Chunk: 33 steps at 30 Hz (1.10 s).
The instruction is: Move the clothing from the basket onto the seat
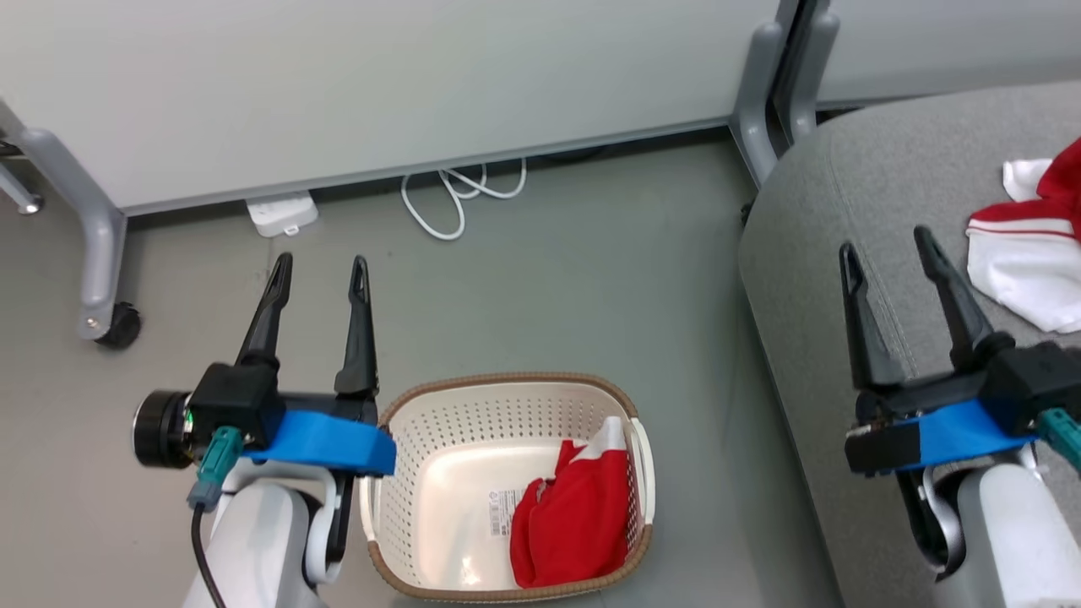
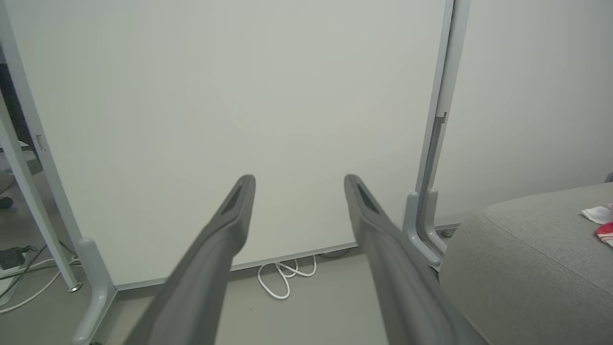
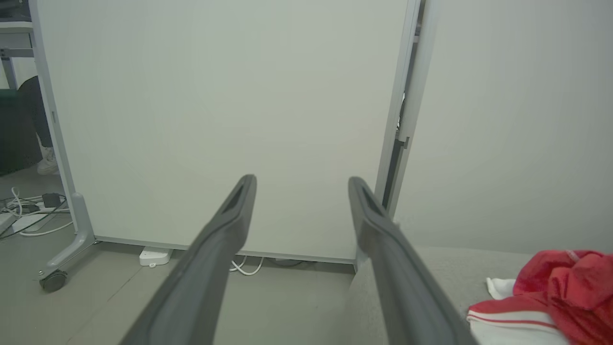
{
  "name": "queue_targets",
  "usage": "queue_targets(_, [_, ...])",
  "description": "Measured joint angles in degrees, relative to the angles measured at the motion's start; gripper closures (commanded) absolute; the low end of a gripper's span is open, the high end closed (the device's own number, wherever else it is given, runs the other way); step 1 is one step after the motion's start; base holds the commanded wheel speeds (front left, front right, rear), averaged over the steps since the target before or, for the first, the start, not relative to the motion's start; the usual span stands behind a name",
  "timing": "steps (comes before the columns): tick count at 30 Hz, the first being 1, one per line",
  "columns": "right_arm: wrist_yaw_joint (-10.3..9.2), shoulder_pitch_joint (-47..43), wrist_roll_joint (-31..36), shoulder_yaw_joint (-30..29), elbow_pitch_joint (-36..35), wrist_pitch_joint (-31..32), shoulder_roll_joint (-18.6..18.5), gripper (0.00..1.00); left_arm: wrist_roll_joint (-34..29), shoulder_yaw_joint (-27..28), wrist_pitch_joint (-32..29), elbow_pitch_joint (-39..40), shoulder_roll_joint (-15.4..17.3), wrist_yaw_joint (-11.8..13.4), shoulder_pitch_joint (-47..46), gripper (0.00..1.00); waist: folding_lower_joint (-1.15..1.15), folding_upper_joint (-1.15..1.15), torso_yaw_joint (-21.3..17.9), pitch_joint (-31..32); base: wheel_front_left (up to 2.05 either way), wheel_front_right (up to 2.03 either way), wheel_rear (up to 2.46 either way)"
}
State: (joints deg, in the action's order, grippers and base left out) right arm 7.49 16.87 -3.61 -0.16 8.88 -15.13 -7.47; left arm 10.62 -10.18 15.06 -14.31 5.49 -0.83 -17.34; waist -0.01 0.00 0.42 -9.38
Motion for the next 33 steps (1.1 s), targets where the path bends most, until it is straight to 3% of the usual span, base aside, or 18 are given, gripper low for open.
queue_targets(17, [0.00,-10.35,-1.00,-2.55,2.93,0.00,1.72,0.00,-3.35,5.56,0.00,-0.11,-1.98,-3.75,10.38,0.00,0.01,0.00,1.85,6.65,0.00,0.00,0.00])
queue_targets(33, [0.00,-13.52,-1.08,-3.36,4.52,0.00,3.41,0.00,-4.10,5.67,0.00,-1.77,-2.48,-5.22,12.37,0.00,0.01,0.00,2.25,8.62,0.00,0.00,0.00])
